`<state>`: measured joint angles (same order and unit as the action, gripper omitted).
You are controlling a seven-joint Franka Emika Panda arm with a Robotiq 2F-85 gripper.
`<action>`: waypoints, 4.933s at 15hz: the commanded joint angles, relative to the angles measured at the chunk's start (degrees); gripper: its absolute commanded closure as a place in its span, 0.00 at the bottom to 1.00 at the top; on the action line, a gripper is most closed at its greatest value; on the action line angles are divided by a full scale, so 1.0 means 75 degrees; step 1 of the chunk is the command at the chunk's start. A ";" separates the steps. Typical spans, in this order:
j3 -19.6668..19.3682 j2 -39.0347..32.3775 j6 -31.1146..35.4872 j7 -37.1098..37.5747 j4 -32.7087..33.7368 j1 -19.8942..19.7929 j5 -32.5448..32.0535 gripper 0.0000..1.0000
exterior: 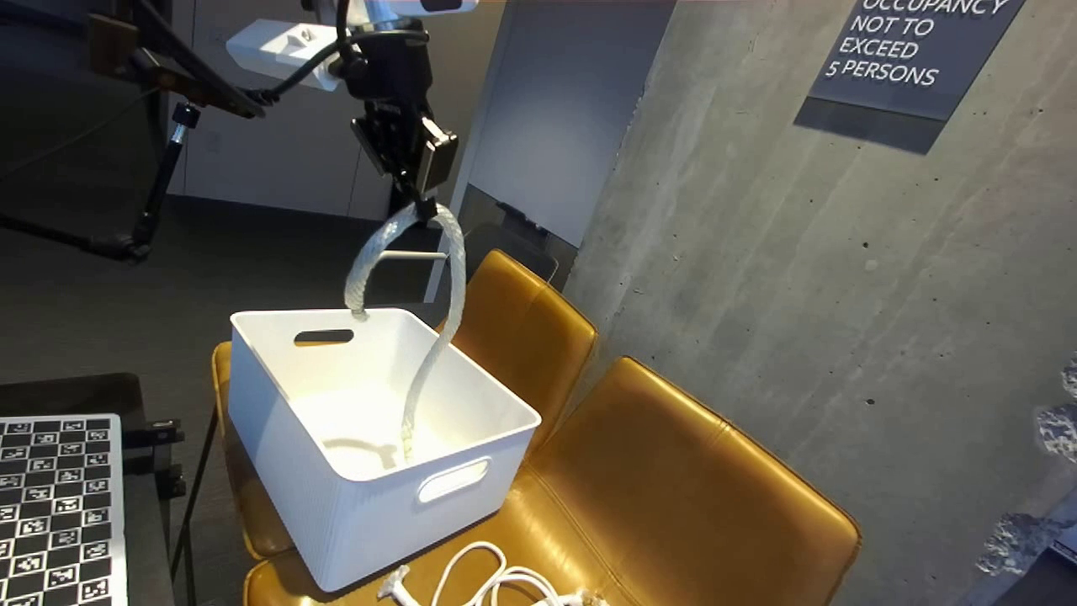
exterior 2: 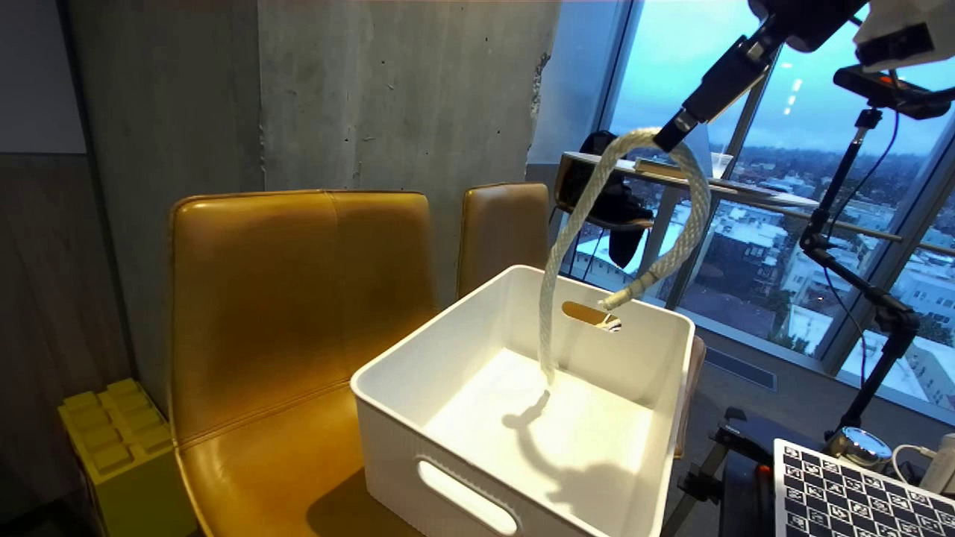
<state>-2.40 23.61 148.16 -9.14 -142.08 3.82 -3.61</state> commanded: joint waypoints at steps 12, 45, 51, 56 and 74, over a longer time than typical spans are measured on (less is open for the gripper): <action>-0.1037 -0.0920 0.0564 -0.0854 -0.0182 -0.1078 -0.0074 0.00; -0.1753 -0.9735 -0.0067 -0.0362 0.6479 -0.3499 0.0133 0.00; -0.1798 -1.0291 -0.0109 -0.0271 0.6917 -0.3579 0.0060 0.27; -0.1824 -1.0325 -0.0226 -0.0217 0.7040 -0.3551 -0.0047 0.62; -0.1205 -0.6223 0.0652 -0.0473 0.4028 -0.2123 -0.0695 0.97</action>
<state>-13.76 -32.17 153.10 -11.82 -106.16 -12.94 -7.83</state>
